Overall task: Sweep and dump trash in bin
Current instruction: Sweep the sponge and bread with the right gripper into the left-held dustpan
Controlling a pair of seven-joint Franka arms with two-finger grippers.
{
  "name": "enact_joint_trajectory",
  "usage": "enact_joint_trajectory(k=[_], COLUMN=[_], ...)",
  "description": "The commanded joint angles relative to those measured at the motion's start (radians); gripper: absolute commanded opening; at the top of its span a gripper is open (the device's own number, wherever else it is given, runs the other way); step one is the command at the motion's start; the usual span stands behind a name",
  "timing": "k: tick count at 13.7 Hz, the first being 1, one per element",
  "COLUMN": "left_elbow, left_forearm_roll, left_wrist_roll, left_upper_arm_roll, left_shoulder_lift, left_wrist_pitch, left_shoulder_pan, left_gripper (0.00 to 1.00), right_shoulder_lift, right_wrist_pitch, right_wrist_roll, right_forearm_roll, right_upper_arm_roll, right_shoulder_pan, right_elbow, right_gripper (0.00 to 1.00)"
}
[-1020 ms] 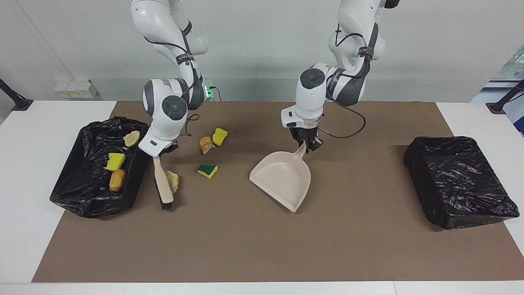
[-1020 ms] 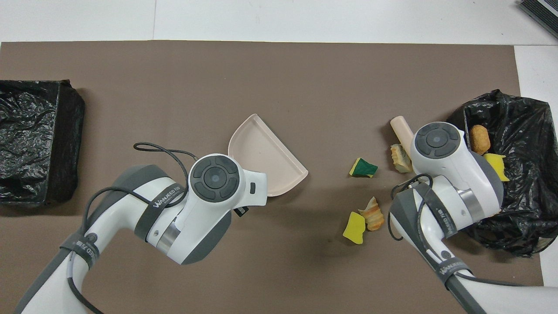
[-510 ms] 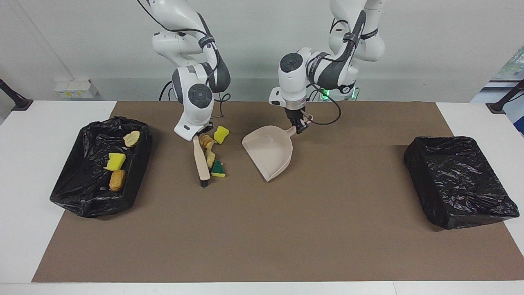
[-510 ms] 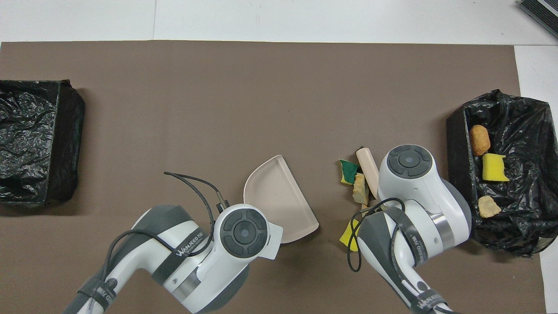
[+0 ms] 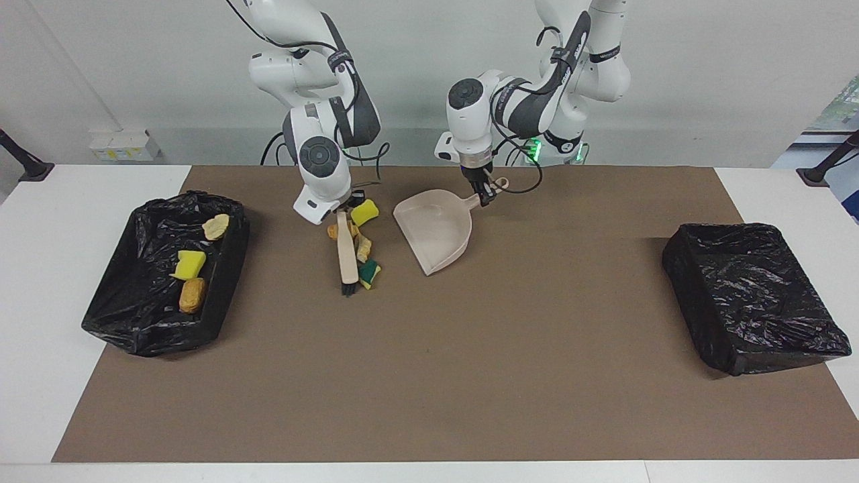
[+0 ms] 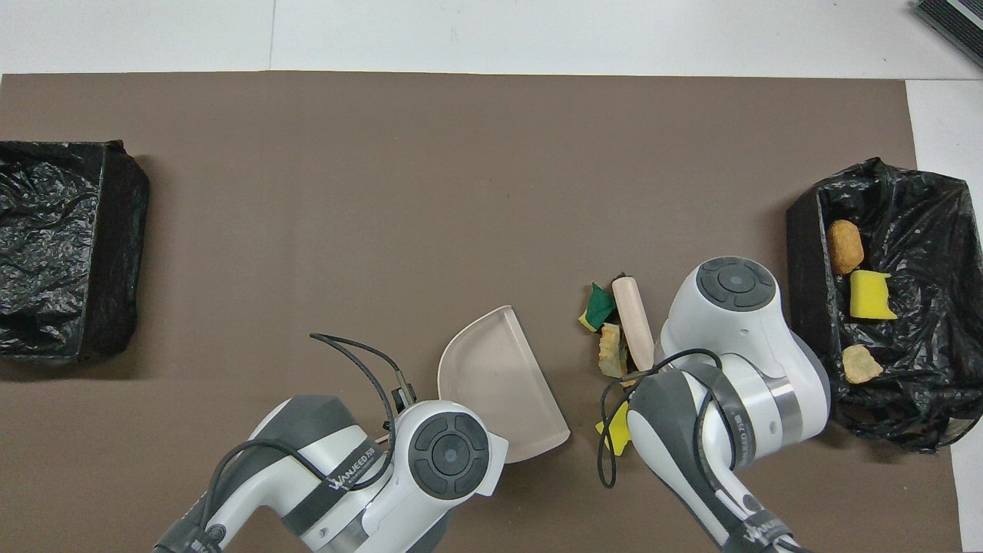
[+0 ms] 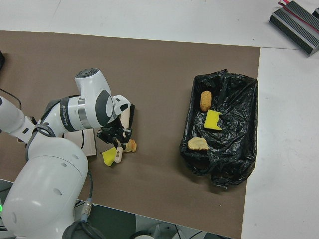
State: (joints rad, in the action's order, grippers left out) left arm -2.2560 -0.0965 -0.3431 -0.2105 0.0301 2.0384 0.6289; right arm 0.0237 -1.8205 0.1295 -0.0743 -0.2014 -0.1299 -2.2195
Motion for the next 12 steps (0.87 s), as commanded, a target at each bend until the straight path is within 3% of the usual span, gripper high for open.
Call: enact_joint_trajectory(k=[1, 4, 6, 8, 12], left_elbow=[-0.031, -0.048, -0.051, -0.051, -0.051], left_forearm_roll=[0.018, 0.018, 0.018, 0.018, 0.018], left_wrist_roll=[-0.014, -0.011, -0.016, -0.016, -0.016], left_upper_arm_roll=[0.016, 0.016, 0.016, 0.016, 0.017], left_shoulder_lift=[0.040, 0.044, 0.044, 0.042, 0.041], left_wrist_pitch=[-0.018, -0.018, -0.018, -0.018, -0.012], left_shoulder_pan=[0.052, 0.077, 0.071, 0.066, 0.048], left_gripper=[0.00, 0.00, 0.00, 0.00, 0.00], right_shoulder_lift=[-0.015, -0.010, -0.019, -0.019, -0.074], right_wrist_pitch=[-0.049, -0.059, -0.021, 0.058, 0.239], right_wrist_roll=[0.033, 0.020, -0.121, -0.259, -0.268], right_forearm_roll=[-0.076, -0.148, -0.197, -0.216, -0.214], right_upper_arm_roll=[-0.004, -0.004, -0.004, -0.004, 0.010], right_shoulder_pan=[-0.048, -0.145, -0.172, -0.177, -0.143], right_elbow=[-0.022, -0.023, -0.022, -0.003, 0.073], right_gripper=[0.00, 0.00, 0.00, 0.00, 0.00])
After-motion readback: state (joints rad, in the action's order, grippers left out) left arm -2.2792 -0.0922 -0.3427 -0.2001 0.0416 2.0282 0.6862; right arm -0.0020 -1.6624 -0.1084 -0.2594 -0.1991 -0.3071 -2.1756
